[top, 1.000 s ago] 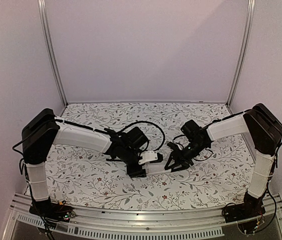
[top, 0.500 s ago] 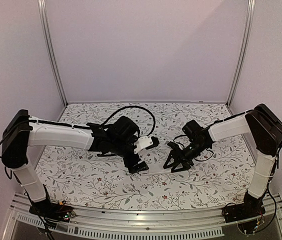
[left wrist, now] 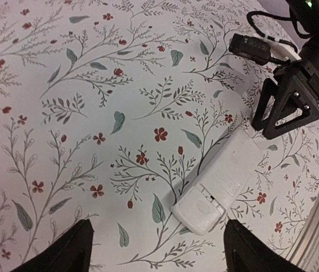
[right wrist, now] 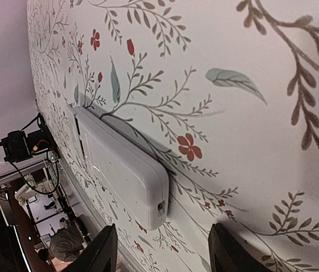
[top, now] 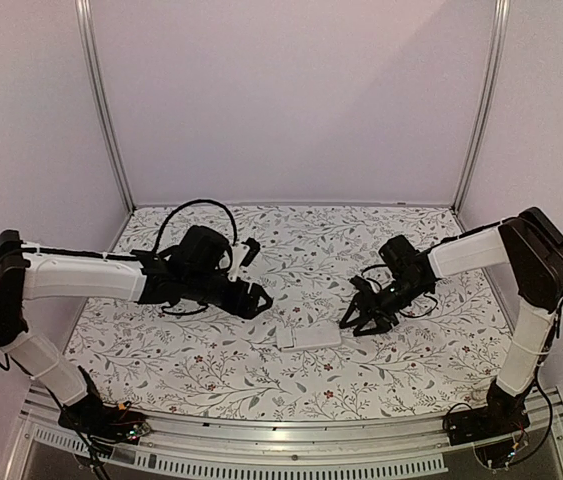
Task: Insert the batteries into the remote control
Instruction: Load the battery cover onto the remote control without the battery cover.
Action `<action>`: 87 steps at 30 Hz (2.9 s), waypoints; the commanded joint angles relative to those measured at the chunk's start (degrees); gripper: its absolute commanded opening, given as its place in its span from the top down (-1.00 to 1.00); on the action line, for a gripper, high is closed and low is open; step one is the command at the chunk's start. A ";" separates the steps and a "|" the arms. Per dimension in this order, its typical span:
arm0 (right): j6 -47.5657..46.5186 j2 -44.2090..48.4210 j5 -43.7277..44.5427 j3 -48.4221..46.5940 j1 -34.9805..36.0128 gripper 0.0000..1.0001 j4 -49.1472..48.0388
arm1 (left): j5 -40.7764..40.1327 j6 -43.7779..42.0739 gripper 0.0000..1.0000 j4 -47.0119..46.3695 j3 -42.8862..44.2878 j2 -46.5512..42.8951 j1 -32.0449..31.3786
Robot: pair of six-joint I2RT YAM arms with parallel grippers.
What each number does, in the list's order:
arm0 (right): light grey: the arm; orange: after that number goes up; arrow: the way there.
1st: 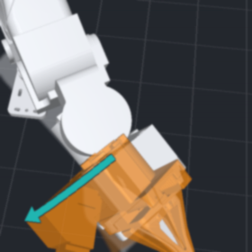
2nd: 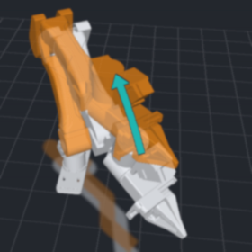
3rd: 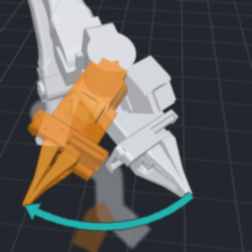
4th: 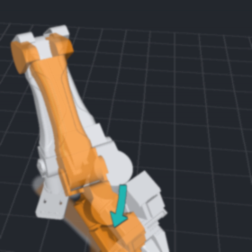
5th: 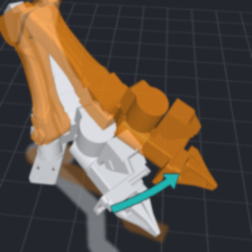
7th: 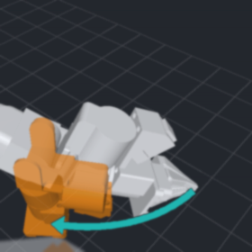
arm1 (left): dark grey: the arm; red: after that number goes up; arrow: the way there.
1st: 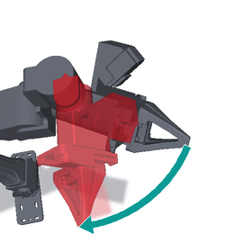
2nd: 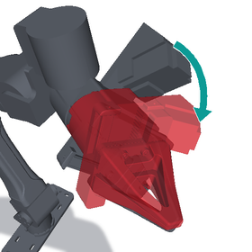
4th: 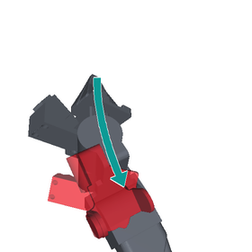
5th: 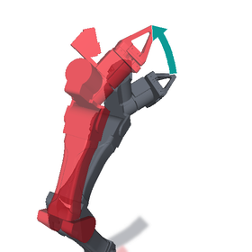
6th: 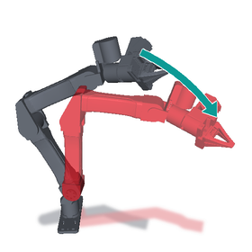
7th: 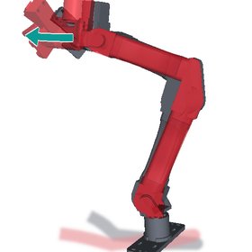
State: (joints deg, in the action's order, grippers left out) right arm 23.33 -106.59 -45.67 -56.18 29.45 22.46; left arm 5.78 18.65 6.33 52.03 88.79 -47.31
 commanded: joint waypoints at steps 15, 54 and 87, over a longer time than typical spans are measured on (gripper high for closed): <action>0.65 -3.31 -0.16 -0.44 1.60 0.15 -1.08 | 9.79 26.77 0.13 -21.48 -7.71 13.21 -1.65; 0.75 -4.64 -1.43 -0.24 4.43 0.44 -1.74 | 9.91 21.43 0.52 -8.41 0.69 20.75 -5.07; 0.84 -2.41 -1.66 3.10 5.75 0.58 -2.37 | 11.38 27.42 0.38 -2.58 -1.33 17.28 -6.04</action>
State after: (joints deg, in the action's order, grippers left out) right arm 24.58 -109.21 -48.86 -54.65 33.45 18.96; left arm 16.38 46.37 -1.58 52.66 106.37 -51.64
